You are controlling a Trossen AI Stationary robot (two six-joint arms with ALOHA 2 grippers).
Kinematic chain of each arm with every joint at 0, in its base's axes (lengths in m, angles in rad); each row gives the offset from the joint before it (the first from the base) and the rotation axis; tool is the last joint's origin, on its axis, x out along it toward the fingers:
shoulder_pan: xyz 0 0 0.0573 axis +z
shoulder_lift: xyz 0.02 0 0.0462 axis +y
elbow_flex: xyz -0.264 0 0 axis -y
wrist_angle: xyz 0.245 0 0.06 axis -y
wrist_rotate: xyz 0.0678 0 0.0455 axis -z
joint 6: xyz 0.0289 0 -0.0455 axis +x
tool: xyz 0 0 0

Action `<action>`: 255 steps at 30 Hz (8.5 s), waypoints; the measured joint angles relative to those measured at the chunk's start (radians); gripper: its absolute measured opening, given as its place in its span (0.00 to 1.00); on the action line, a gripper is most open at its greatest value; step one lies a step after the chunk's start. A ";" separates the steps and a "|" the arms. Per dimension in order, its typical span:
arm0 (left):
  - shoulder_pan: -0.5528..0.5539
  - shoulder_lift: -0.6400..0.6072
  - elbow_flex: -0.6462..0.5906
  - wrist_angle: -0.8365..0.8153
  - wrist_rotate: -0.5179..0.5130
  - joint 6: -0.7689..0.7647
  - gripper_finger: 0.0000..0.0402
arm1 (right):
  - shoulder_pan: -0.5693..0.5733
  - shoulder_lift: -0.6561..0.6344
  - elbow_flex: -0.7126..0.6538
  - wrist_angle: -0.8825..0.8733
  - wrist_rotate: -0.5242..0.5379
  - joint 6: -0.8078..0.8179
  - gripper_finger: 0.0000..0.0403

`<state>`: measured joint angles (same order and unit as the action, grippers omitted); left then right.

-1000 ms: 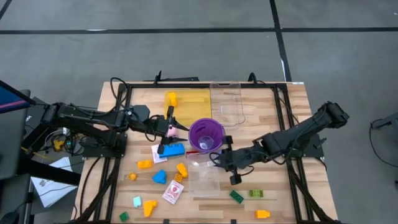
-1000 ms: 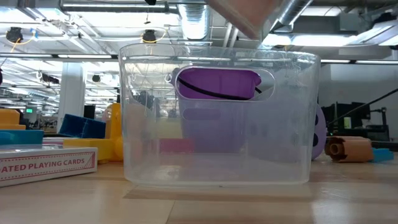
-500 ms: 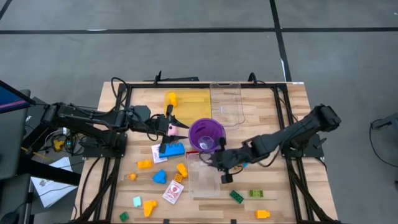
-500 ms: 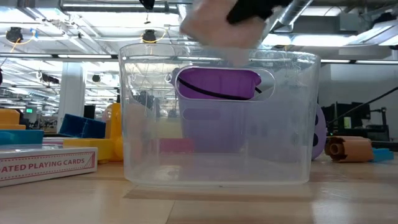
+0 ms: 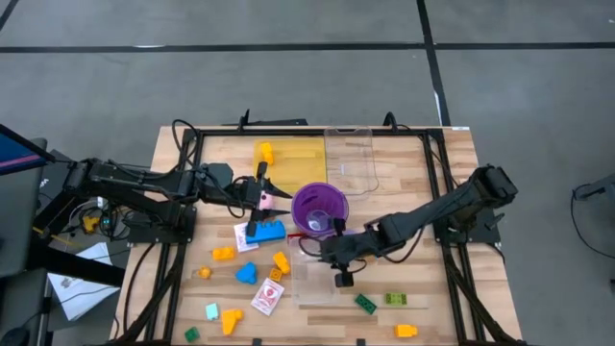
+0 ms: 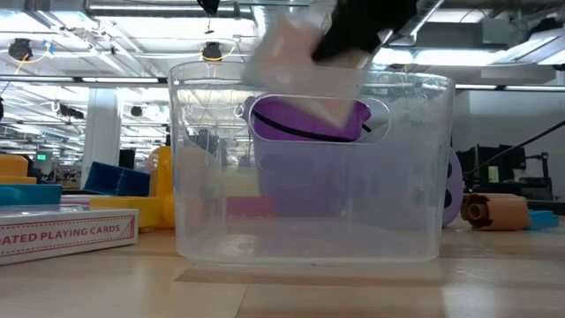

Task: Pick & Place Toys
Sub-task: Put the orange deck of cards into the bottom transparent bin, then put the yellow game piece into the yellow bin

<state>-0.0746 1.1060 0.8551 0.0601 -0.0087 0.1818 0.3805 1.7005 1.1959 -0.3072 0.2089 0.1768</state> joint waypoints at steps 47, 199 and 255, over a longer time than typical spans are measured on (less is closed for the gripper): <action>0.000 0.000 0.000 -0.019 0.002 -0.006 0.42 | -0.024 0.166 0.079 -0.054 0.002 -0.001 0.26; -0.239 0.297 -0.001 -0.268 0.041 -0.039 0.51 | 0.424 -0.250 0.003 -1.260 0.364 0.968 0.32; -0.269 0.475 -0.001 -0.314 0.023 0.012 0.63 | 0.431 -0.250 0.004 -1.251 0.342 0.976 0.32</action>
<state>-0.3431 1.5814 0.8543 -0.2540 0.0147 0.1941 0.8112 1.4509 1.1995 -1.5578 0.5507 1.1526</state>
